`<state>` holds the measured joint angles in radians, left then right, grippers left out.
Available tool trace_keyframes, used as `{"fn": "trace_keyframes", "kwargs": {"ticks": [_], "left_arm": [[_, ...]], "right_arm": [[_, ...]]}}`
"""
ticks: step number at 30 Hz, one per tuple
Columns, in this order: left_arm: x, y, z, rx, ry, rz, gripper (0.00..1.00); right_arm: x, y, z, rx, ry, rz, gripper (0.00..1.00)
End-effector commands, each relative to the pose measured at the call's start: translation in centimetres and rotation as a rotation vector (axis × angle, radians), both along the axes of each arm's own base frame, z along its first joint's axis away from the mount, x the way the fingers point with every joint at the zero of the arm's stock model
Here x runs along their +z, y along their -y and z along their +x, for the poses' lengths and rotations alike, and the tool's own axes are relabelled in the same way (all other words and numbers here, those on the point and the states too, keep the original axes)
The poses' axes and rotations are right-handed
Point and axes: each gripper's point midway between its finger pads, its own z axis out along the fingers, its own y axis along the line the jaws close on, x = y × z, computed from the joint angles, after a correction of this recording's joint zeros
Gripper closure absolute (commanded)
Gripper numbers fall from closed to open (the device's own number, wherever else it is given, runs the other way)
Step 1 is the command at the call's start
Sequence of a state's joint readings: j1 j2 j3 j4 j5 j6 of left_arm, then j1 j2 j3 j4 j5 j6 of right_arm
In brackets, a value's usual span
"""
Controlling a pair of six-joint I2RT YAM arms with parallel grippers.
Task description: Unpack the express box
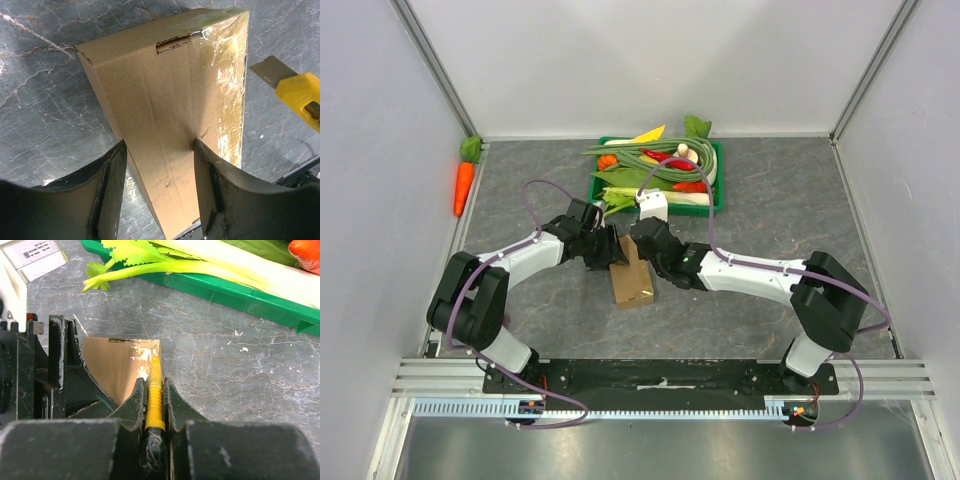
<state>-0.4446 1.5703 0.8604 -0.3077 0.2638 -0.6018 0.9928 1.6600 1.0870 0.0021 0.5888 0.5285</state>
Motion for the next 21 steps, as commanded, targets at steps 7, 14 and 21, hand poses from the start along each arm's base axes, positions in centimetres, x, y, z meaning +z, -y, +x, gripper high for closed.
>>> {"fn": "trace_keyframes", "kwargs": {"ticks": [7, 14, 21], "left_arm": [[-4.93, -3.73, -5.12, -0.002, -0.200, 0.193, 0.54], [-5.04, -3.88, -5.30, -0.003, -0.205, 0.200, 0.54], [-5.00, -3.86, -5.20, -0.002, -0.202, 0.200, 0.55]], "right_arm": [[1.28, -0.32, 1.07, -0.046, 0.036, 0.013, 1.00], [1.24, -0.39, 1.13, -0.039, 0.035, 0.008, 1.00], [1.77, -0.45, 1.02, -0.037, 0.039, 0.031, 1.00]]}}
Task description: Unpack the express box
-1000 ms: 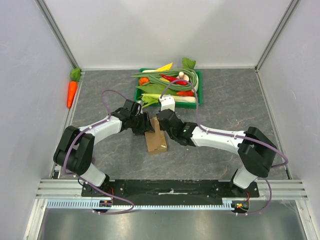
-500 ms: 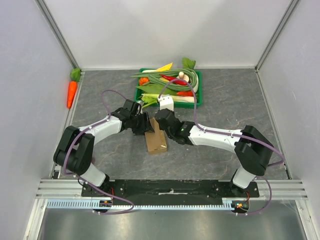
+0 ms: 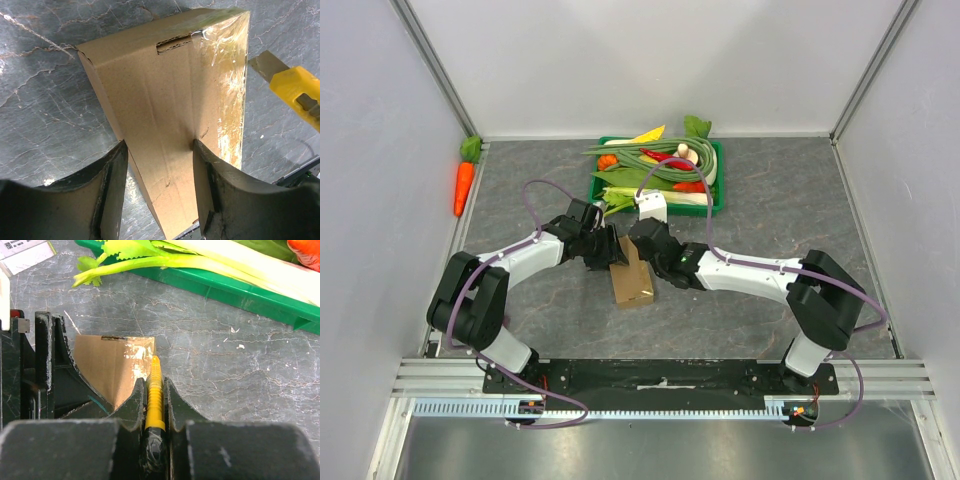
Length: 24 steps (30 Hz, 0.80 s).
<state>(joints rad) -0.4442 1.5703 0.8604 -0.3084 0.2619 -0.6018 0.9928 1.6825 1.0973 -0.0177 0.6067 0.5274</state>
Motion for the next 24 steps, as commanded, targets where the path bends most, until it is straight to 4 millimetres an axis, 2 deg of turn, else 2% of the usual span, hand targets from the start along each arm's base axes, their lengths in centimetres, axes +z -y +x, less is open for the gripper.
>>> {"fn": "trace_keyframes", "kwargs": {"ticks": [1, 7, 24], "left_arm": [[-5.0, -3.8, -5.2, -0.004, -0.203, 0.197, 0.55], [-4.9, -3.8, -5.2, -0.004, -0.203, 0.197, 0.55], [-5.0, -3.9, -5.2, 0.001, -0.202, 0.200, 0.56]], "right_arm": [[2.7, -0.7, 0.9, -0.023, 0.051, 0.066, 1.00], [3.9, -0.5, 0.8, -0.027, 0.072, 0.097, 1.00], [3.5, -1.0, 0.8, -0.014, 0.061, 0.106, 1.00]]}}
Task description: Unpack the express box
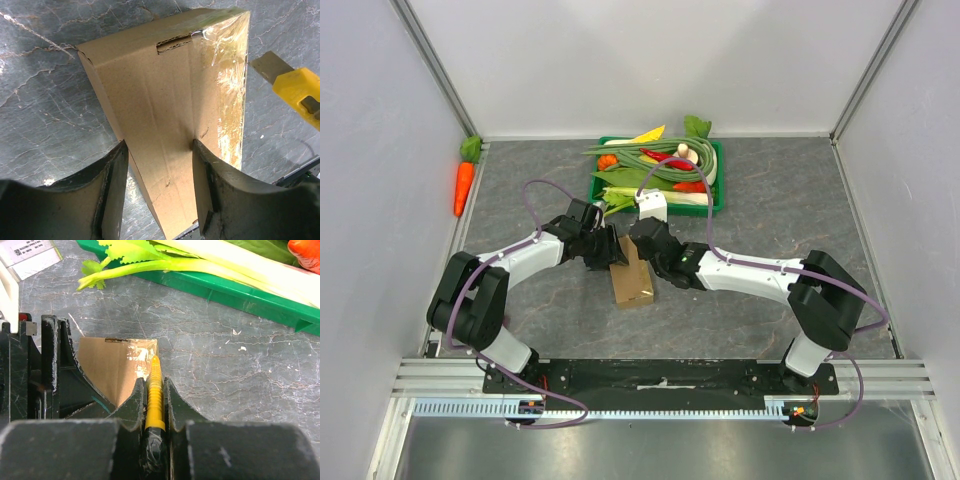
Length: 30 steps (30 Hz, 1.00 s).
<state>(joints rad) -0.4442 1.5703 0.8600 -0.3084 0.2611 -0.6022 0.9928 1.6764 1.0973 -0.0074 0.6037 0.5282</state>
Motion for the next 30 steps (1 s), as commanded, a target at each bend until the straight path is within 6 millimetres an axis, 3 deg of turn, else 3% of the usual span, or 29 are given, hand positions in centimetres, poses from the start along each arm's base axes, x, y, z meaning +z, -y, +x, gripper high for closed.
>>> {"fn": "trace_keyframes", "kwargs": {"ticks": [1, 21, 26, 30], "left_arm": [[-4.9, -3.8, -5.3, 0.001, -0.203, 0.197, 0.56], [-4.7, -3.8, -5.1, 0.017, -0.203, 0.193, 0.56], [-4.6, -3.7, -5.0, 0.028, -0.203, 0.190, 0.54], [-4.7, -4.0, -5.1, 0.043, -0.209, 0.196, 0.54]], "right_arm": [[2.9, -0.9, 0.7, -0.018, 0.051, 0.090, 1.00], [-0.6, -1.0, 0.3, 0.006, -0.014, 0.015, 1.00], [-2.3, -0.1, -0.3, 0.001, -0.052, -0.042, 1.00], [-1.8, 0.8, 0.0, -0.022, -0.034, -0.085, 1.00]]}}
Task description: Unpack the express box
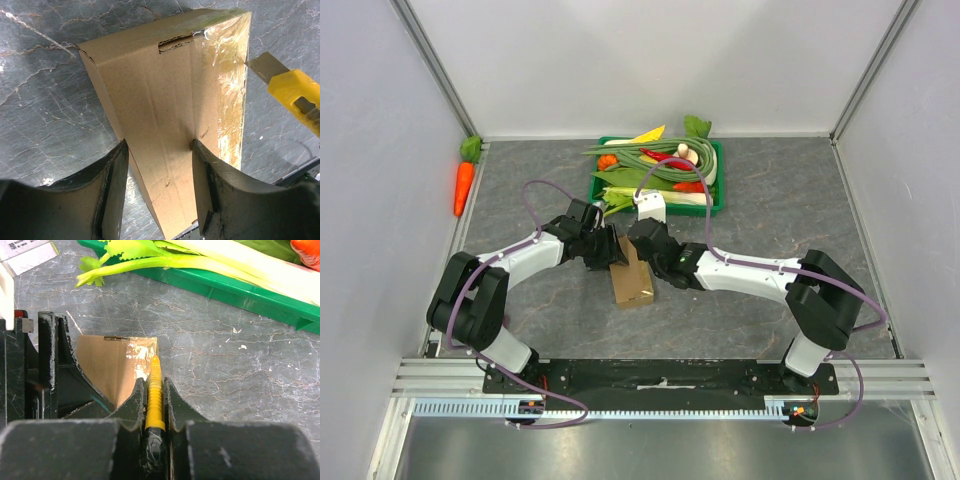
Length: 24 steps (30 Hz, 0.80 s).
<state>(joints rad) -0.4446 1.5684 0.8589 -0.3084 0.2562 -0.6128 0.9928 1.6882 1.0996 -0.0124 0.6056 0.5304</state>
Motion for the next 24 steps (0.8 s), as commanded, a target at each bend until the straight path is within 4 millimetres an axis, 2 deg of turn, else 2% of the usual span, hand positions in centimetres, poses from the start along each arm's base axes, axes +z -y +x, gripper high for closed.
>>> {"fn": "trace_keyframes", "kwargs": {"ticks": [1, 6, 24], "left_arm": [[-4.7, -4.1, -5.0, 0.039, -0.207, 0.203, 0.55], [-4.8, -4.5, -5.1, 0.052, -0.213, 0.211, 0.57], [-4.9, -4.7, -5.0, 0.056, -0.213, 0.219, 0.59]], "right_arm": [[-1.2, 0.9, 0.0, -0.023, -0.023, -0.080, 1.00], [-0.3, 1.2, 0.2, -0.027, -0.004, -0.083, 1.00], [0.2, 0.6, -0.3, 0.016, -0.017, -0.060, 1.00]]}}
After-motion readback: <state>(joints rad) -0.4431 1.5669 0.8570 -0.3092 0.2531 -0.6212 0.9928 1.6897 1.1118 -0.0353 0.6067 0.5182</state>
